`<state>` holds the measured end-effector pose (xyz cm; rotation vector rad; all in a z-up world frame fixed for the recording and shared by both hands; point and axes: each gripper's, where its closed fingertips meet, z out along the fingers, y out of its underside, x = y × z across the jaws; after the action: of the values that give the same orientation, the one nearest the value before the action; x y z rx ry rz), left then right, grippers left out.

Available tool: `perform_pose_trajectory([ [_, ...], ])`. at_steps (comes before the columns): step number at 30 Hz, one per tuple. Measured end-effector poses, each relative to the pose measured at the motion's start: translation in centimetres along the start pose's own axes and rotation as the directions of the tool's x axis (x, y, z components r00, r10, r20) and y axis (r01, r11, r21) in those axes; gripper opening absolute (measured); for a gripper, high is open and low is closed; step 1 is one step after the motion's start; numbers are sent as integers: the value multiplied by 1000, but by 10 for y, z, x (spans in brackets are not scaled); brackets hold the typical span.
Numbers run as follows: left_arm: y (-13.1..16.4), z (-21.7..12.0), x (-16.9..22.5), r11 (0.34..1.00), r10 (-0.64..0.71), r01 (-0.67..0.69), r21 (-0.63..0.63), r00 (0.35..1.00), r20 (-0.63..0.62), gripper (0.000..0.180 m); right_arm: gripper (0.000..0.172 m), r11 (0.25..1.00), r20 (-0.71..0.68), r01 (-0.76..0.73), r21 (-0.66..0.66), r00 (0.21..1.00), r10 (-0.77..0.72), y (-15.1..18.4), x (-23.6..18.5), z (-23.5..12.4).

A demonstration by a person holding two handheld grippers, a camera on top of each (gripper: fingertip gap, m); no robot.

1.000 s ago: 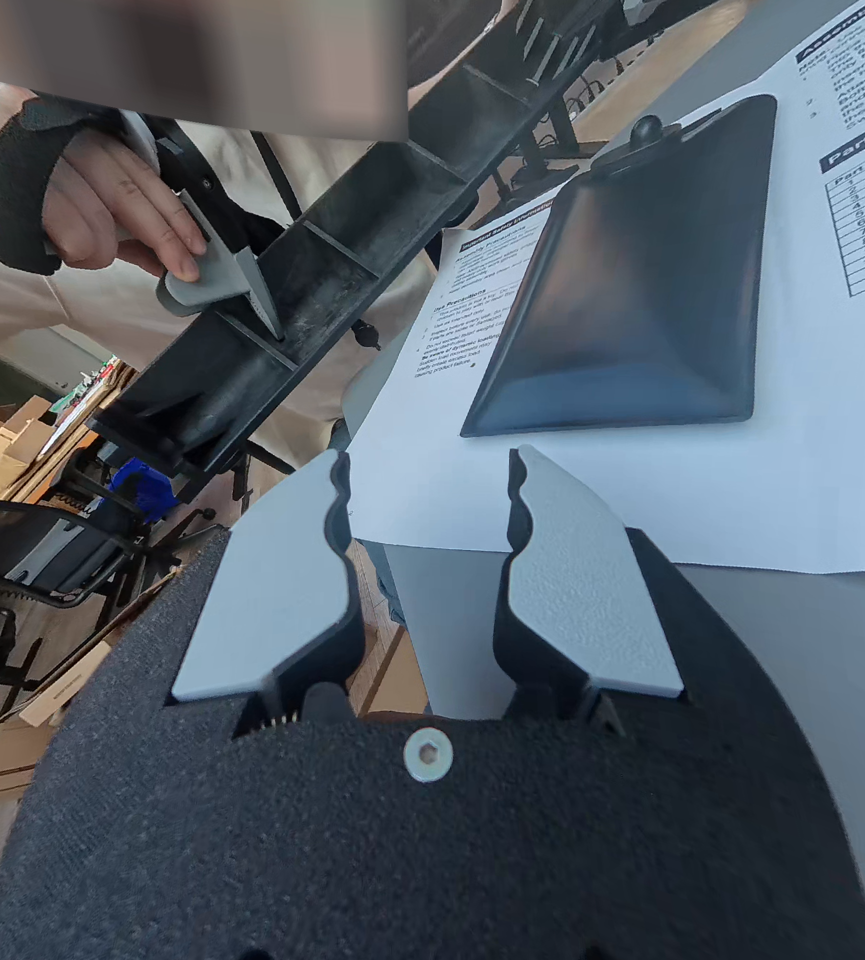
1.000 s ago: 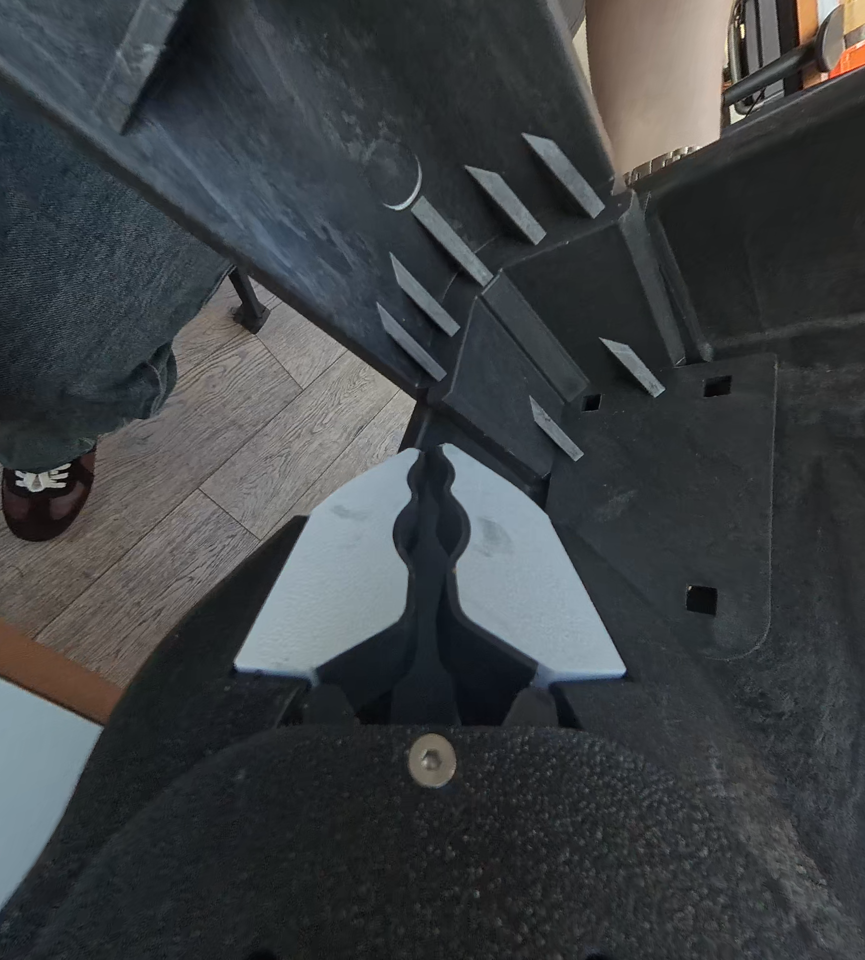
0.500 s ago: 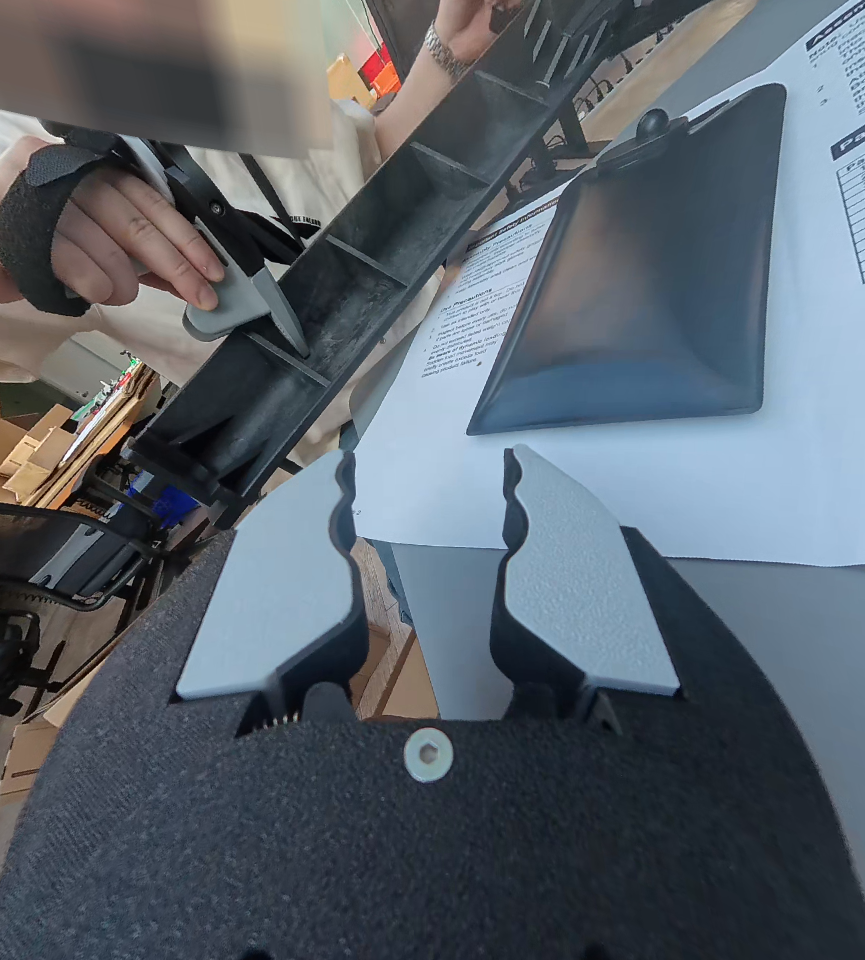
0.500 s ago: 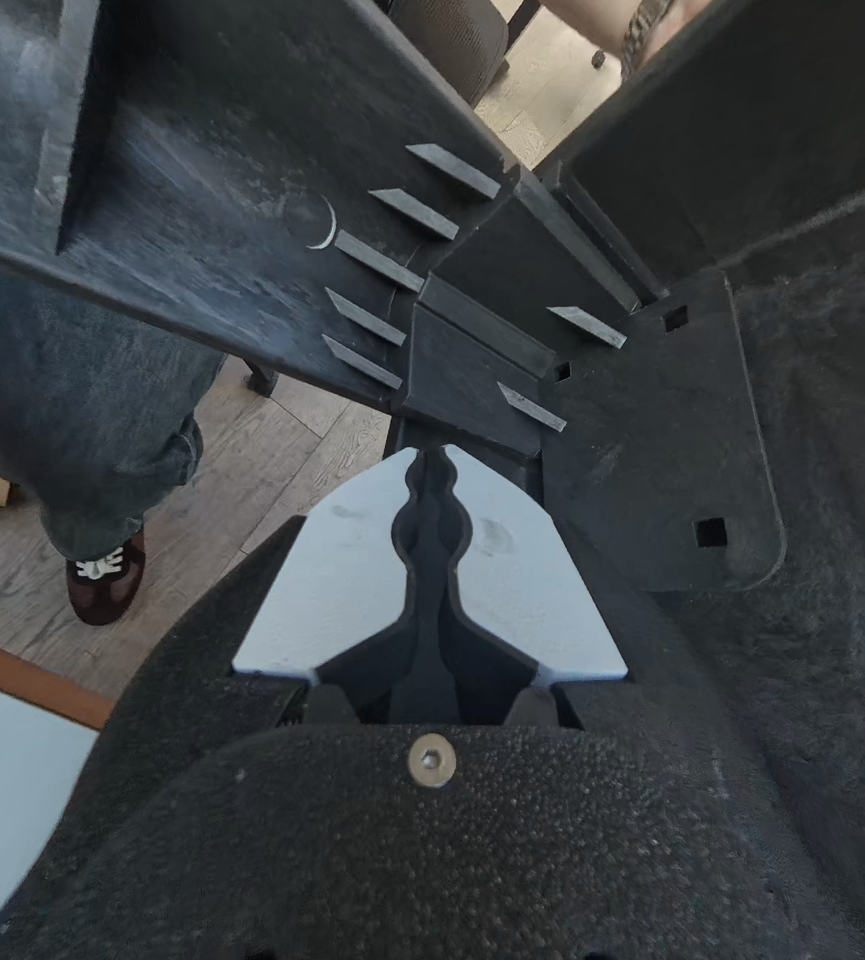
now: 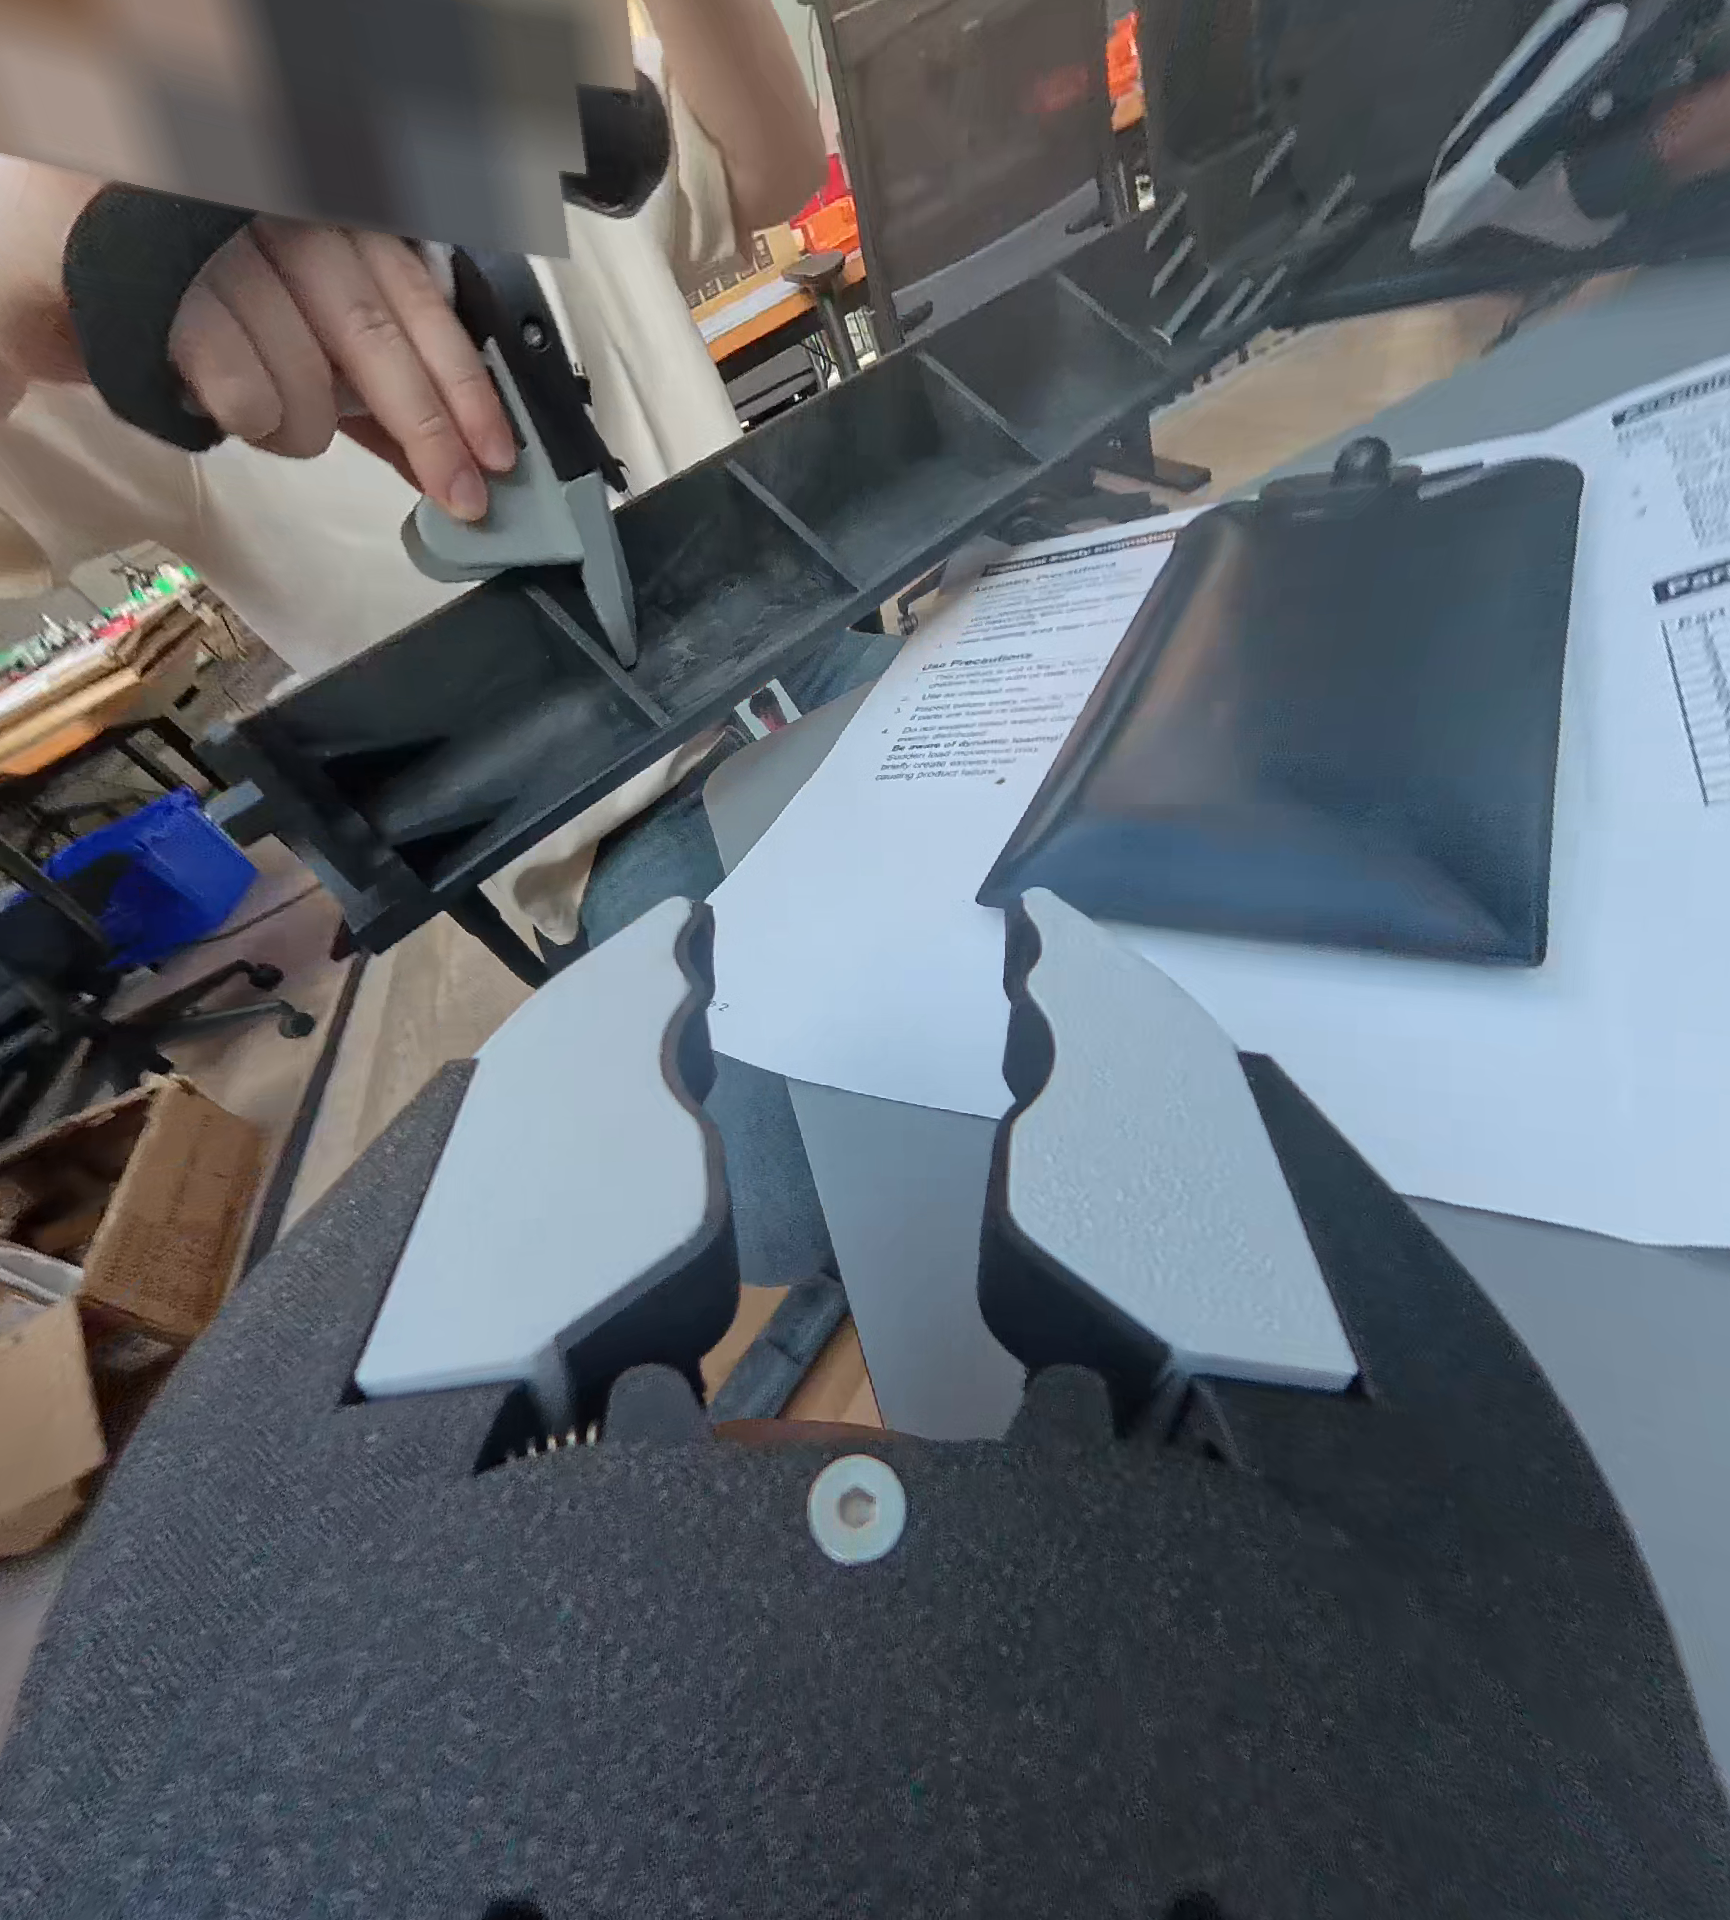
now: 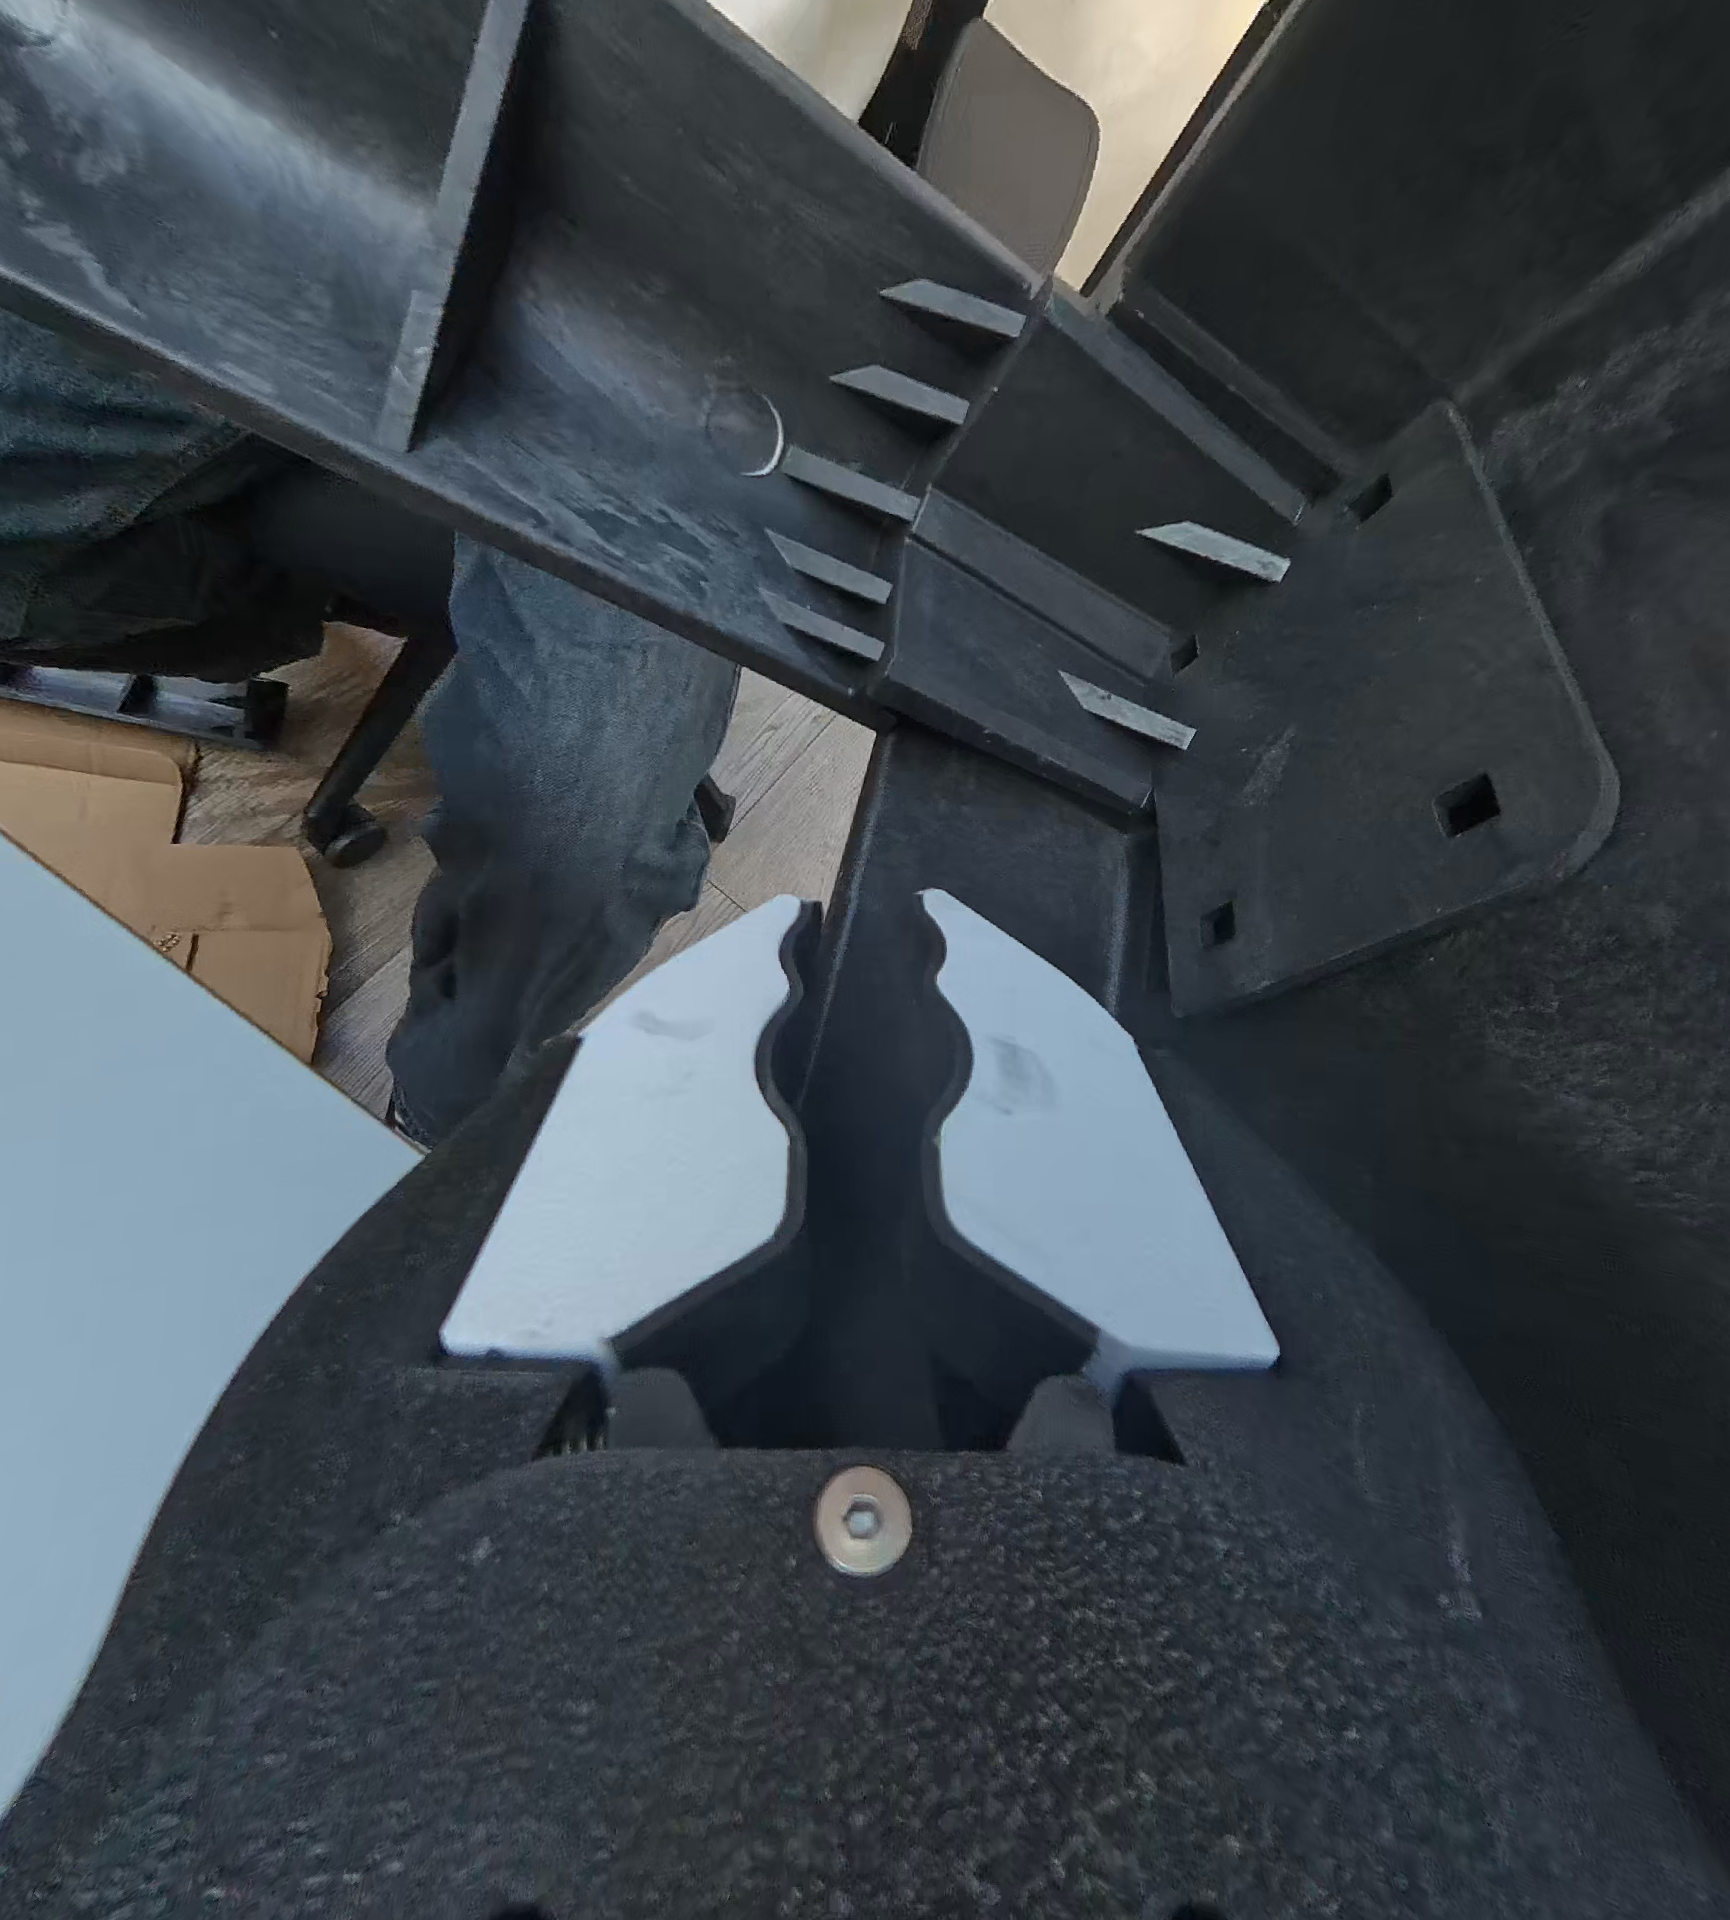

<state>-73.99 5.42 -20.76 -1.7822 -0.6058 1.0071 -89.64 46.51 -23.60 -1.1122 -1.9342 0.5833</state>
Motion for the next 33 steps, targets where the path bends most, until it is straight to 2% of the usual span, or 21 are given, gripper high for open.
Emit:
perform_pose_trajectory([
  [3,5,0,-21,967,-254,254,22,967,-12,55,14,1000,-16,-13,18,1000,13,-1,2,-2],
  [6,17,5,-26,932,-361,360,-38,932,-27,58,15,999,-42,-34,20,999,35,0,7,-2],
  [7,19,6,-23,937,-345,343,-62,938,-27,59,16,999,-48,-33,24,998,34,0,7,-2],
  [10,21,6,-17,980,-174,175,-96,984,27,60,17,999,-50,-4,52,999,7,-3,5,-5],
  [13,20,6,-12,992,-24,32,-124,998,64,60,17,997,-36,5,80,999,-2,-6,2,-7],
  [17,14,8,-5,979,168,-155,-134,981,92,58,22,993,-7,6,119,1000,-5,-9,-1,-12],
  [21,9,10,3,938,336,-321,-131,935,111,54,31,998,102,-12,59,995,6,-3,-23,-29],
  [26,6,13,10,905,419,-405,-129,901,111,50,32,993,140,51,102,988,-65,-14,-50,-91],
  [29,6,12,10,908,414,-400,-123,904,110,50,27,992,173,94,83,979,-108,-15,-74,-130],
  [33,7,10,6,916,396,-381,-130,910,121,49,21,974,219,228,16,949,-226,-8,-124,-183],
])
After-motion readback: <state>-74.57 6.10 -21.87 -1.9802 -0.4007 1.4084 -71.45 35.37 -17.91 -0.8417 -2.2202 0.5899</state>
